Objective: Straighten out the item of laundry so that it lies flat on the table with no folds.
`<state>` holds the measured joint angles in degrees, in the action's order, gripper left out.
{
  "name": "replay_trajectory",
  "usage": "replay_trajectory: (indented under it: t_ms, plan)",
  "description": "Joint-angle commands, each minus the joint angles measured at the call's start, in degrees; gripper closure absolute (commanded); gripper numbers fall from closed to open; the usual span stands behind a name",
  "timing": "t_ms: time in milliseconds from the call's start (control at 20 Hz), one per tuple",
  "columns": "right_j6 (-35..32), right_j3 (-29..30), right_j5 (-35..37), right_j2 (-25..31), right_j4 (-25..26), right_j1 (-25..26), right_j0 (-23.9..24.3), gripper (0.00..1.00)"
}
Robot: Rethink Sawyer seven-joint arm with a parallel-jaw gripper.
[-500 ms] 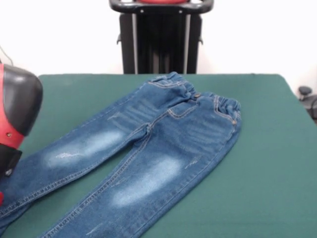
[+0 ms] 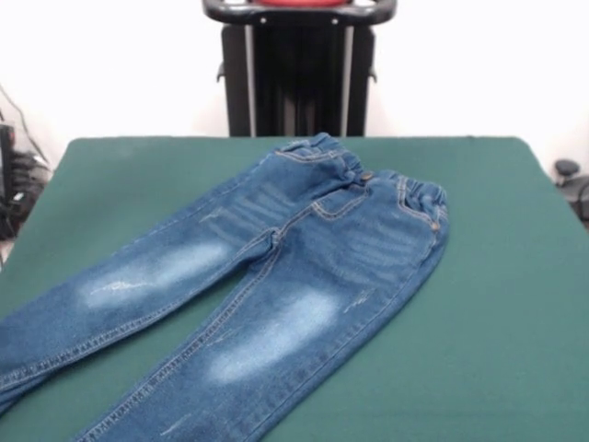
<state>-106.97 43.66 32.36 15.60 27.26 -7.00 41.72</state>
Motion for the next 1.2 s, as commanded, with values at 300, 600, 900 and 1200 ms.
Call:
replay_trajectory:
  t_ms: [300,600,900,1200]
  plan:
    - [20.6,5.5,12.5,7.5,-1.2,-2.3,-1.0,0.0]
    - [19.5,6.9,11.3,7.1,-1.4,-3.1,-1.0,0.0]
    - [18.4,7.6,12.4,6.7,-1.8,-3.4,-1.0,0.0]
    - [15.8,8.7,13.5,5.6,-2.5,-3.2,-1.2,0.0]
